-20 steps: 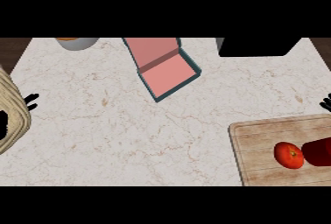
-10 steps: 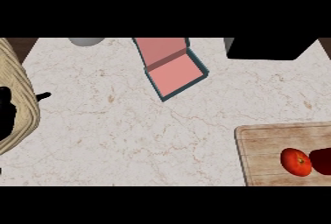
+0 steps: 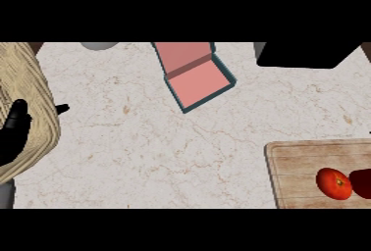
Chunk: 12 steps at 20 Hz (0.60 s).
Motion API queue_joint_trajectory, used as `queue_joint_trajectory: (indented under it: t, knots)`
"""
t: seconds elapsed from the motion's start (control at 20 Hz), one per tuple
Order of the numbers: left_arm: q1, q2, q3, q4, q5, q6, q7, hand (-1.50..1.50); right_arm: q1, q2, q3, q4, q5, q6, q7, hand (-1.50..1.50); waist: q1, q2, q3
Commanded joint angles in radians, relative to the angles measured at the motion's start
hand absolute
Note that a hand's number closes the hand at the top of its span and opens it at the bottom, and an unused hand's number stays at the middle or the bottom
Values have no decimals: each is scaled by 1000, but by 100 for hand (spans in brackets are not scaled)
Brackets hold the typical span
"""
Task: Pick the can from the cutting board and place it in the cardboard box
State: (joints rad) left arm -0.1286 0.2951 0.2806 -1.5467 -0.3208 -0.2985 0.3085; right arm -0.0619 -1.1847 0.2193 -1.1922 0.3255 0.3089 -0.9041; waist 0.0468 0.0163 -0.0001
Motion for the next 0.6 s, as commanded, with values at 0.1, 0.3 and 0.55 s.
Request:
queue_joint_trajectory:
  t: [0.1,0.3,0.55]
  knots:
    - [48,-102,40,10,-96,177,-182,0,-95,42,90,74,117,23,-59,-150,-2,-6,0]
    - [-14,-151,66,54,-162,180,-179,0,-177,112,139,133,180,-1,-36,-150,-9,-4,1]
    - [0,-132,163,94,-178,124,-260,0,-210,106,158,155,196,30,-64,-150,-27,-10,-1]
